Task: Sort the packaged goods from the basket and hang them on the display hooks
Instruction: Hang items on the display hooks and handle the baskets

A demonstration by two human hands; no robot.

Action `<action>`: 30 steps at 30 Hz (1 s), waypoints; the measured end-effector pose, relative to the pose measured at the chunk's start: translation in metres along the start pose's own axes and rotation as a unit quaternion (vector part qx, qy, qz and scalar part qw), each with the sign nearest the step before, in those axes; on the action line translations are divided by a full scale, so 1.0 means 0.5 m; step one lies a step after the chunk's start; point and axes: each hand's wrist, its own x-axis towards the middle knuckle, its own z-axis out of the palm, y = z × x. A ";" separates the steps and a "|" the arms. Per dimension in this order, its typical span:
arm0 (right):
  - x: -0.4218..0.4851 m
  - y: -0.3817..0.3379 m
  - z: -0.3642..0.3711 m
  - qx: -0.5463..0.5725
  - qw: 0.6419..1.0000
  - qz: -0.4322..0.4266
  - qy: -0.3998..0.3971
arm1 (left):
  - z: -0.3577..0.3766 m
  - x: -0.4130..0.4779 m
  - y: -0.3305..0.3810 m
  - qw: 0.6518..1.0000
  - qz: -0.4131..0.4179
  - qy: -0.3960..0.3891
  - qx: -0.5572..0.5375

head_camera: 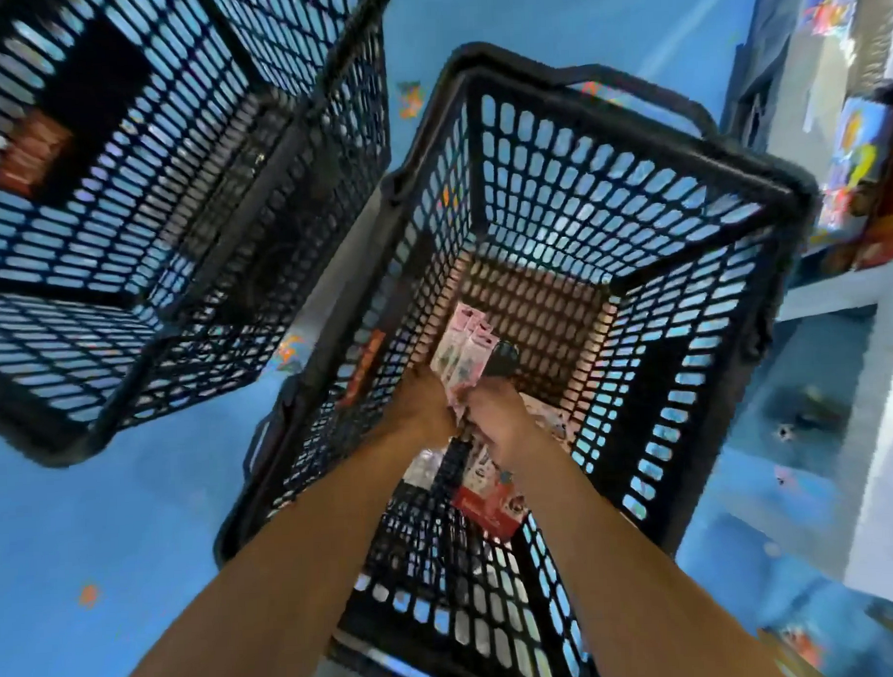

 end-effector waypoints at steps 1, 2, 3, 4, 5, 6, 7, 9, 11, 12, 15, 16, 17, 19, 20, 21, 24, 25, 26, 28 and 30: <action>0.013 0.005 0.008 0.000 1.000 0.004 0.000 | 0.006 0.008 0.000 1.000 0.000 0.021 0.013; 0.023 0.008 0.015 0.013 1.000 0.010 0.004 | 0.011 0.014 -0.001 0.998 0.001 0.044 0.033; 0.031 0.013 0.021 0.040 0.999 0.018 0.013 | 0.014 0.012 0.000 0.996 -0.001 0.059 0.063; 0.041 0.019 0.027 0.059 0.998 0.022 0.028 | 0.018 0.014 0.002 0.994 0.000 0.069 0.090; 0.043 0.020 0.027 0.073 0.996 0.022 0.038 | 0.022 0.016 0.004 0.991 0.002 0.080 0.109; 0.039 0.016 0.027 0.071 0.996 0.020 0.044 | 0.026 0.016 0.006 0.989 0.002 0.085 0.123; 0.035 0.011 0.025 0.066 0.997 0.016 0.044 | 0.030 0.018 0.009 0.988 0.000 0.084 0.132; 0.034 0.014 0.022 0.042 0.998 0.008 0.040 | 0.034 0.017 0.012 0.986 -0.005 0.094 0.138; 0.034 0.011 0.027 0.063 0.997 0.012 0.051 | 0.039 0.020 0.012 0.982 -0.002 0.104 0.160; 0.033 0.011 0.031 0.073 0.996 0.018 0.058 | 0.042 0.020 0.012 0.980 -0.001 0.105 0.170; 0.033 0.011 0.040 0.085 0.994 0.024 0.060 | 0.050 0.019 0.011 0.976 0.009 0.109 0.191; 0.031 0.008 0.042 0.093 0.993 0.026 0.061 | 0.049 0.018 0.013 0.976 0.012 0.110 0.187; 0.031 0.008 0.044 0.110 0.991 0.031 0.063 | 0.048 0.017 0.015 0.979 0.016 0.109 0.173; 0.028 0.006 0.049 0.137 0.988 0.033 0.067 | 0.050 0.019 0.016 0.987 0.026 0.095 0.125; 0.024 0.002 0.050 0.151 0.986 0.034 0.068 | 0.049 0.019 0.016 0.991 0.032 0.083 0.099; 0.019 -0.002 0.051 0.166 0.983 0.035 0.072 | 0.048 0.018 0.015 0.994 0.041 0.068 0.075; -0.006 -0.016 0.042 0.166 0.982 0.028 0.090 | 0.029 0.007 0.017 0.998 0.050 0.035 0.020; -0.015 -0.023 0.038 0.156 0.983 0.024 0.099 | 0.020 0.003 0.015 0.998 0.052 0.022 -0.003; -0.030 -0.033 0.032 0.146 0.983 0.016 0.110 | 0.011 0.000 0.014 0.998 0.063 0.008 -0.028; -0.060 -0.050 0.019 0.144 0.982 -0.009 0.122 | -0.014 -0.010 0.012 0.993 0.090 -0.018 -0.078; -0.085 -0.064 0.001 0.161 0.978 -0.031 0.130 | -0.034 -0.021 0.011 0.980 0.131 -0.045 -0.143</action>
